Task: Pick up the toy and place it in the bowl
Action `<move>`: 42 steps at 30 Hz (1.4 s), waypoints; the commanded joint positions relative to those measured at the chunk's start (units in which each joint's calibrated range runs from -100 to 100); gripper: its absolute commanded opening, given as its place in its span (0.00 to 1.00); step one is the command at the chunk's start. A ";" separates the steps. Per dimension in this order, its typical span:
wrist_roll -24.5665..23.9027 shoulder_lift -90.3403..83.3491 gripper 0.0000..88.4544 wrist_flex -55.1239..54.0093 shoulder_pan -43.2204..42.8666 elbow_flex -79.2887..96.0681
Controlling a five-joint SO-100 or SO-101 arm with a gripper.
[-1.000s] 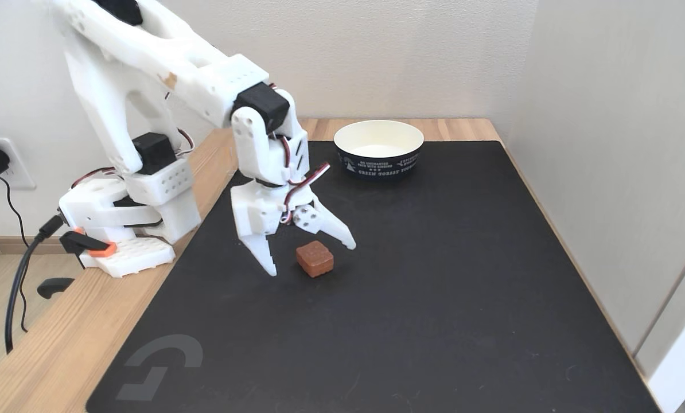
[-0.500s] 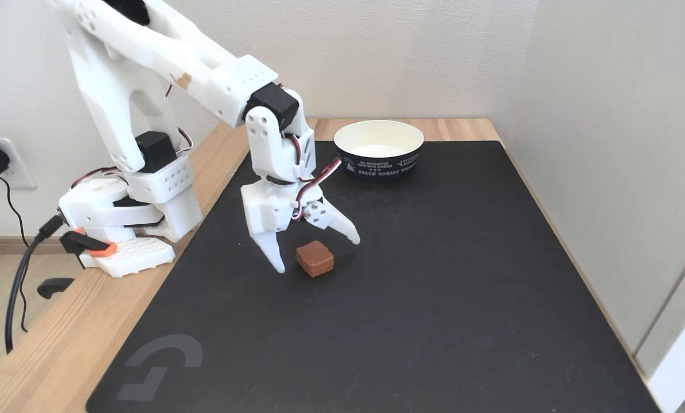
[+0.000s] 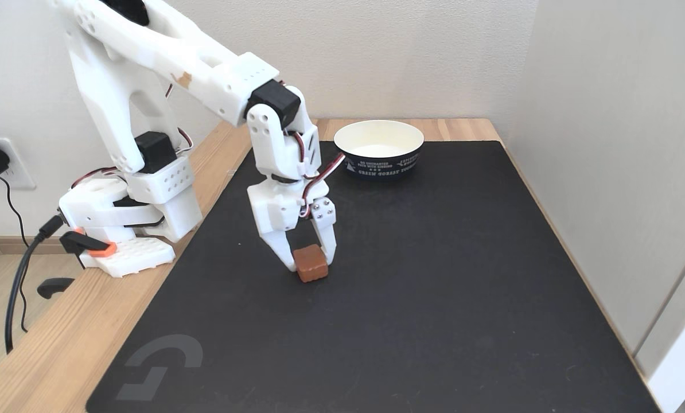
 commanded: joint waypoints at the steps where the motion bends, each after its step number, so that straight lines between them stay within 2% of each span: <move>1: -0.43 -0.04 0.03 0.14 0.91 0.14; 3: -0.49 -0.13 0.03 0.14 0.49 -0.22; 8: -6.91 -3.04 0.03 0.05 -4.69 -8.24; 12: -12.23 -15.38 0.03 -3.00 -15.99 -10.49; 13: -15.62 -19.38 0.03 -8.59 -21.42 -10.13; 17: -21.89 -21.63 0.03 -22.64 -30.71 -7.34; 18: -24.91 -21.88 0.03 -28.74 -34.47 -4.72; 23: -31.07 -21.47 0.03 -46.94 -43.09 4.65; 28: -35.19 -19.63 0.03 -62.01 -47.19 14.30; 30: -36.08 -17.72 0.03 -64.89 -47.94 15.92; 38: -39.63 -7.80 0.03 -67.01 -50.53 15.20; 41: -42.55 -6.21 0.03 -66.93 -50.87 12.31; 42: -44.38 -5.21 0.06 -66.93 -51.79 10.60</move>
